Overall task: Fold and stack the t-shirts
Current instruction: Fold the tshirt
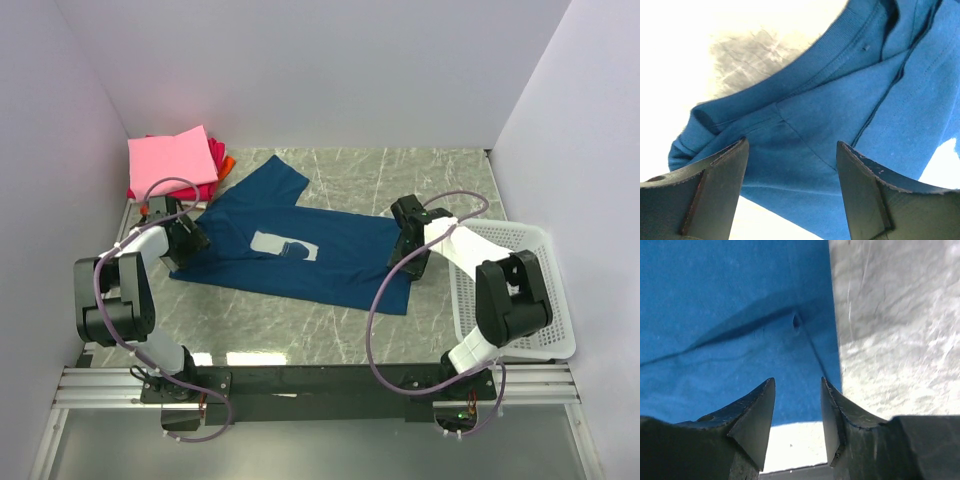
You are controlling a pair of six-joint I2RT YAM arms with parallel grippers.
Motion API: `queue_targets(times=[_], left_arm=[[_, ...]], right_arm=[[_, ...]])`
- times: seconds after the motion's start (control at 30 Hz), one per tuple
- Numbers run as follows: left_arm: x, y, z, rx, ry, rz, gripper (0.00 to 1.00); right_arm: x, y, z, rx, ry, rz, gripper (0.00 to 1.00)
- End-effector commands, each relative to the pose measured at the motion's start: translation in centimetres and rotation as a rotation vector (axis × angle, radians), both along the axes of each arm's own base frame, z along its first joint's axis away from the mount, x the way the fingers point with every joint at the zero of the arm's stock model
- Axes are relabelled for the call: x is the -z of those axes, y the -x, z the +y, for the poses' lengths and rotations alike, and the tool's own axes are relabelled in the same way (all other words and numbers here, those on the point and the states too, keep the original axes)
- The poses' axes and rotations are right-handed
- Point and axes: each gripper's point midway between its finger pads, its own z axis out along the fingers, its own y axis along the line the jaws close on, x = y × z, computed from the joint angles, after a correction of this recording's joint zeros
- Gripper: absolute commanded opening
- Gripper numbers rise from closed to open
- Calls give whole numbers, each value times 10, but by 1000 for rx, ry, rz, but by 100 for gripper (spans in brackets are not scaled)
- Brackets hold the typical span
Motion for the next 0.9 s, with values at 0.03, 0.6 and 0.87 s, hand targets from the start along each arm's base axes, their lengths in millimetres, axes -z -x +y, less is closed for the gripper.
queue_targets(times=[0.03,0.6,0.87], left_arm=[[-12,-1,7,-5,-9,-28,76],[-10,2,9,-6,-5,-20,77],[-9,1,11,-13,1,-21,77]], right_arm=[[3,-22,-9,-3,34,-52,46],[35,-20,-17,0,24,-6,33],[42,-16,-17,3,26,10,20]])
